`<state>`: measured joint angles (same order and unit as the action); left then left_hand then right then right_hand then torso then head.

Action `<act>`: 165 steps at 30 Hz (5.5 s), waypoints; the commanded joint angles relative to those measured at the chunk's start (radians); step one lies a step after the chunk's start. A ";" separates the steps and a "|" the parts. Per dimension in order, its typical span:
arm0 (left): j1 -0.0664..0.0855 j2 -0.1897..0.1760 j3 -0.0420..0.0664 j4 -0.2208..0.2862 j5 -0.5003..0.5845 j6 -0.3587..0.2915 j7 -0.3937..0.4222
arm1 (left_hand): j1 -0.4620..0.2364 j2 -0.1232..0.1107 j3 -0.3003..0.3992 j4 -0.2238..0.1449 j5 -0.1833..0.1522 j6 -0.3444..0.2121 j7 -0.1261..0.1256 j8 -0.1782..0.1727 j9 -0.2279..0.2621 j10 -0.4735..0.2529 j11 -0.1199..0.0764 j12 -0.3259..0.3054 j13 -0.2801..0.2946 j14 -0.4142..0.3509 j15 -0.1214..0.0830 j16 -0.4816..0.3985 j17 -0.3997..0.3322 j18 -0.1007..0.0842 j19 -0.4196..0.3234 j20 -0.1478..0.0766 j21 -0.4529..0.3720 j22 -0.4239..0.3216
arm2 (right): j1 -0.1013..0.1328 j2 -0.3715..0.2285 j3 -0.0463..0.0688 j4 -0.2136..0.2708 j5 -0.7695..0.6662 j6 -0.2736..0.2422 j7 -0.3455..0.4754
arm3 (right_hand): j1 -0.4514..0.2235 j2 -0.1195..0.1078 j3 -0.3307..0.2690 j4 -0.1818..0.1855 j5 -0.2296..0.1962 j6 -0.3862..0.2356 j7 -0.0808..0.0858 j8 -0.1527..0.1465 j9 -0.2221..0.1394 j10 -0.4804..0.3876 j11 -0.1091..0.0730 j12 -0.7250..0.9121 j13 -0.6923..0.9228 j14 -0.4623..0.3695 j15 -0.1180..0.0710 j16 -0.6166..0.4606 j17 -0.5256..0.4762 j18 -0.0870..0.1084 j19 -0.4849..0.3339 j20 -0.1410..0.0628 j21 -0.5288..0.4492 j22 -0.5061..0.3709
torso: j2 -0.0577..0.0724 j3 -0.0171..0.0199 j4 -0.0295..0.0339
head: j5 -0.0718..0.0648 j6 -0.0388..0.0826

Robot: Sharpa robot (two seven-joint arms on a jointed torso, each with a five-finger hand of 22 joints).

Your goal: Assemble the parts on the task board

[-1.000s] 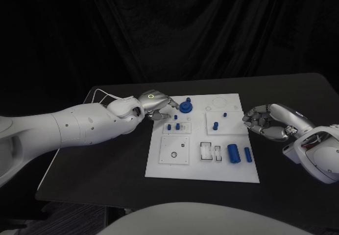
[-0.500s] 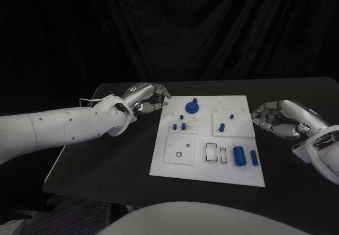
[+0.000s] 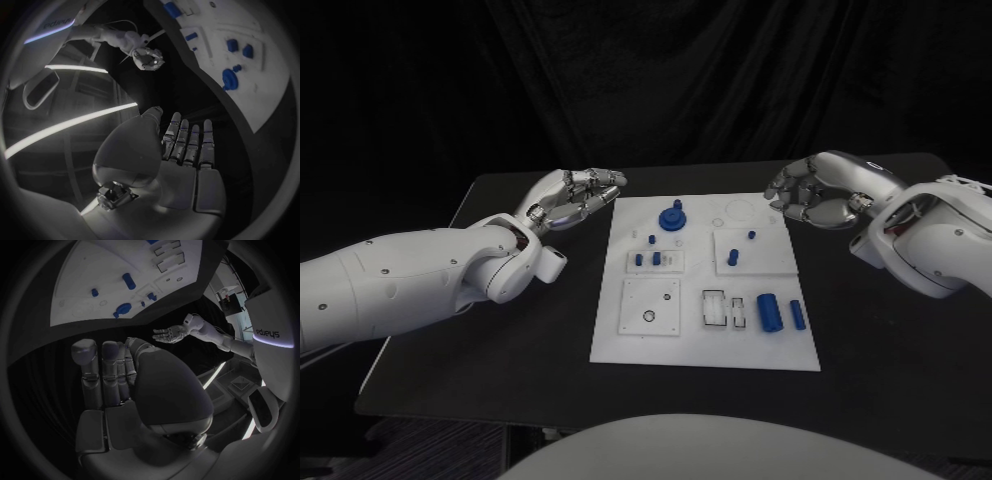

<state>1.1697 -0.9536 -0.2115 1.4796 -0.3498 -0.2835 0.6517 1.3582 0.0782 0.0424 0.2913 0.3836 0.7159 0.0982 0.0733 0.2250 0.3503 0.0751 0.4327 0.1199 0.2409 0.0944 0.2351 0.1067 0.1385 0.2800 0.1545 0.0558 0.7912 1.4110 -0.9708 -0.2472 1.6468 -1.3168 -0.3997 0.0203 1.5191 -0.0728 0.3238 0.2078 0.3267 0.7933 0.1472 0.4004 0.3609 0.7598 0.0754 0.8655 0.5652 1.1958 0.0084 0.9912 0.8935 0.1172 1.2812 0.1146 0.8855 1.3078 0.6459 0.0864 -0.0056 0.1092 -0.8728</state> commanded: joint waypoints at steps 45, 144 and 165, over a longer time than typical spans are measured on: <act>-0.058 -0.052 0.001 0.103 0.266 0.350 0.183 | -0.124 0.208 -0.317 0.001 -0.092 -0.358 -0.086 -0.031 -0.174 -0.305 -0.050 -0.164 -0.085 -0.236 -0.051 -0.221 -0.102 0.023 -0.265 -0.020 -0.038 -0.668 | -0.137 0.114 0.000 -0.228 -0.277 0.096 -0.103 | -0.046 -0.015 0.026 -0.061 -0.051 0.006 -0.001 -0.254 -0.108 -0.054 0.066 -0.333 -0.274 -0.134 0.052 -0.108 -0.144 0.039 -0.100 0.047 -0.203 0.055 | -0.029 -0.1230 0.0723 | -0.200 0.059; -0.079 -0.023 0.001 0.051 0.267 0.379 0.127 | -0.136 0.217 -0.279 0.003 -0.061 -0.334 -0.023 -0.015 -0.174 -0.306 -0.018 -0.134 -0.083 -0.209 0.049 -0.158 -0.089 0.036 -0.218 0.091 -0.017 -0.608 | -0.170 0.116 0.024 -0.100 -0.277 -0.017 -0.059 | 0.003 0.022 0.033 -0.167 -0.024 0.120 0.016 -0.109 0.074 0.151 0.025 -0.334 -0.299 -0.120 0.019 -0.127 -0.168 0.037 -0.092 0.014 -0.180 0.062 | -0.031 -0.1394 0.0700 | -0.148 0.000; -0.080 -0.015 0.001 0.043 0.267 0.375 0.139 | -0.134 0.215 -0.263 0.003 -0.067 -0.313 -0.014 -0.008 -0.170 -0.293 -0.010 -0.106 -0.080 -0.200 0.050 -0.144 -0.086 0.037 -0.209 0.093 -0.012 -0.598 | -0.259 0.261 0.017 -0.019 -0.317 0.049 -0.064 | -0.001 0.019 0.032 -0.172 -0.027 0.118 0.012 -0.106 0.085 0.168 0.018 -0.329 -0.293 -0.063 0.012 -0.068 -0.111 0.025 -0.051 0.009 -0.097 0.079 | -0.030 -0.1382 0.0699 | -0.087 0.000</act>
<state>1.0916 -0.9720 -0.2119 1.5221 -0.0882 0.0833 0.6786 1.2298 0.2940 -0.2282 0.2938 0.3216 0.3967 0.0860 0.0619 0.0532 0.0542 0.0614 0.3204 0.0387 0.0361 0.1430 0.0848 0.0191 0.1629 0.0672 0.2450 0.0382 0.1914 1.1610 -0.7186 -0.2305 1.6362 -1.6106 -0.3825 -0.0266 1.5141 -0.0567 0.3576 0.0397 0.3041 0.9183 0.1612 0.2884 0.4434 0.9170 0.1017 0.5340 0.2705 1.1119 0.0219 0.9014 0.7596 0.1564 1.2152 0.1241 0.7587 1.3075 0.6160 -0.0516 0.0647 0.0155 -0.8729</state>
